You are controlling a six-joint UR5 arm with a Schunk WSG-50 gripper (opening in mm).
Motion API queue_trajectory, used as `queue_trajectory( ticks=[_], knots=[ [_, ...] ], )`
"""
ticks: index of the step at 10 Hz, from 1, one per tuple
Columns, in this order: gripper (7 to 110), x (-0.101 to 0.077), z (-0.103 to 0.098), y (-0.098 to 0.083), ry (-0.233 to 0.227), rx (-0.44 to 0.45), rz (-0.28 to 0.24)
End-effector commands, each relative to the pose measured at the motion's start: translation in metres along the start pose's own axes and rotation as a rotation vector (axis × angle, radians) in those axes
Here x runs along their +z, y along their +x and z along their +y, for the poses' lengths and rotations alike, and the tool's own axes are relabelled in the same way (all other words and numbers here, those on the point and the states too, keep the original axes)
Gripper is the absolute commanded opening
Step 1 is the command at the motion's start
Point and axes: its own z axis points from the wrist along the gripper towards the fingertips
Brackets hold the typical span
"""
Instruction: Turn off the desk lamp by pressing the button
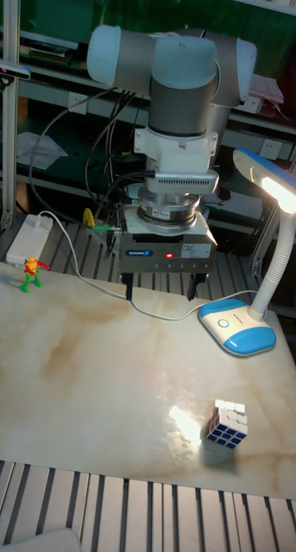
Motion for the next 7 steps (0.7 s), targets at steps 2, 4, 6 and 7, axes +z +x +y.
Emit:
queue_trajectory(
  ticks=[2,4,6,7],
  knots=[
    [88,-0.0021,0.0240,-0.0092,-0.093,-0.121,-0.044],
    [88,-0.0021,0.0242,-0.0084,-0.092,-0.175,-0.043],
    [88,-0.0016,0.0222,-0.0076,-0.083,-0.214,-0.040],
    [88,-0.0010,0.0223,-0.0067,-0.082,-0.239,-0.038]
  ],
)
